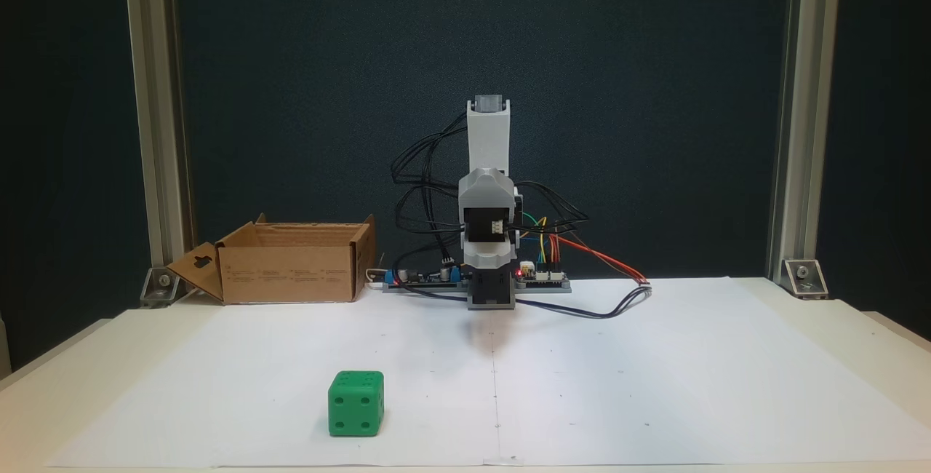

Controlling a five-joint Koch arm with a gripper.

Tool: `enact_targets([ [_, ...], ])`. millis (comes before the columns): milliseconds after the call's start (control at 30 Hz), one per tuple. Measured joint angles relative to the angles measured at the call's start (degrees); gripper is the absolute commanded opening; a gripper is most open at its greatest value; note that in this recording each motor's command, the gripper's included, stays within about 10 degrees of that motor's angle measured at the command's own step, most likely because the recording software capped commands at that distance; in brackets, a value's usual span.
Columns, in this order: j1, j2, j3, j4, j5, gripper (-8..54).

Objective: Grasp a green dice and put it in the bin.

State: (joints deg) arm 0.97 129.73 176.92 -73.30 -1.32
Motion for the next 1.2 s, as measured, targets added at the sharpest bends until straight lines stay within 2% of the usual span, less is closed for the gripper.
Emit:
enact_targets([
  [567,0.62,-0.09,-0.88,1.76,0.00,43.1],
  [867,4.75,-0.09,-6.42,16.44,0.00,43.6],
  [1200,7.91,-0.09,-26.28,51.42,0.00,43.3],
])
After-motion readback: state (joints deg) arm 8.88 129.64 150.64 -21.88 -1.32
